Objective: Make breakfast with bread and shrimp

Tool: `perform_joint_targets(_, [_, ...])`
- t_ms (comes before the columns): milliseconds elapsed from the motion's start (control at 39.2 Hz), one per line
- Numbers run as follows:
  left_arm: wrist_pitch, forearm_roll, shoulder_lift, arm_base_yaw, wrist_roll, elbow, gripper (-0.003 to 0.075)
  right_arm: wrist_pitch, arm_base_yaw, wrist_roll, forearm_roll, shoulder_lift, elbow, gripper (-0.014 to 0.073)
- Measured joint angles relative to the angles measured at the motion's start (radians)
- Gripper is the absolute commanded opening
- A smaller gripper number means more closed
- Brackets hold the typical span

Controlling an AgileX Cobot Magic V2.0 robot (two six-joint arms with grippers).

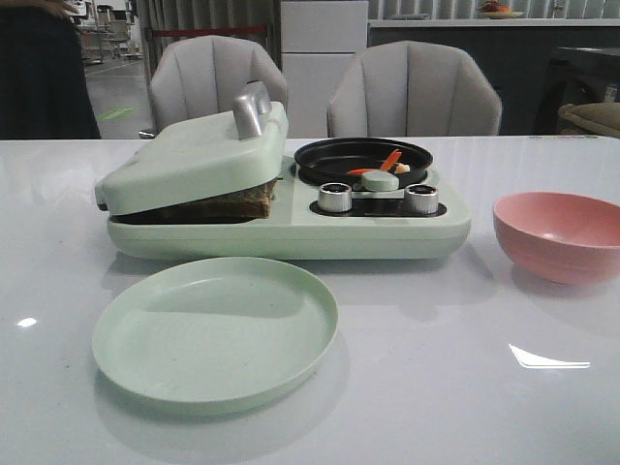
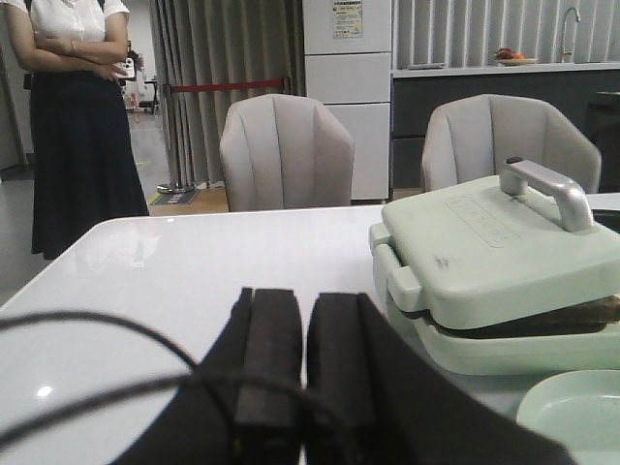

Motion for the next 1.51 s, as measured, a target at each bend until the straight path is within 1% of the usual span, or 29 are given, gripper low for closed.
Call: perform_joint_targets(1507, [-0.008,-0.020,0.000,0.004,-0.002,0.000,0.0114,0.000,0.000,0.000,0.000,0.000,0.000,0.0144])
